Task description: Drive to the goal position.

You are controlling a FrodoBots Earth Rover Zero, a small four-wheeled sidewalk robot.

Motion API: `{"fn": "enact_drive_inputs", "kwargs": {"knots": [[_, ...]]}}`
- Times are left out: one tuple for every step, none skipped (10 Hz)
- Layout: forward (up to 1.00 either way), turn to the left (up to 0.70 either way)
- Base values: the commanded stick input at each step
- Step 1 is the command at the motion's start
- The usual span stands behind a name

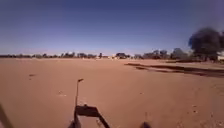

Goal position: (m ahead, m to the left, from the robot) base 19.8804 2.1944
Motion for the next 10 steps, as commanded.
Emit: {"fn": "enact_drive_inputs", "kwargs": {"knots": [[0.70, 0.00], [0.70, 0.00], [0.70, 0.00], [0.70, 0.00], [0.70, 0.00], [0.70, 0.00], [0.70, 0.00], [0.70, 0.00], [0.70, 0.00], [0.70, 0.00]]}}
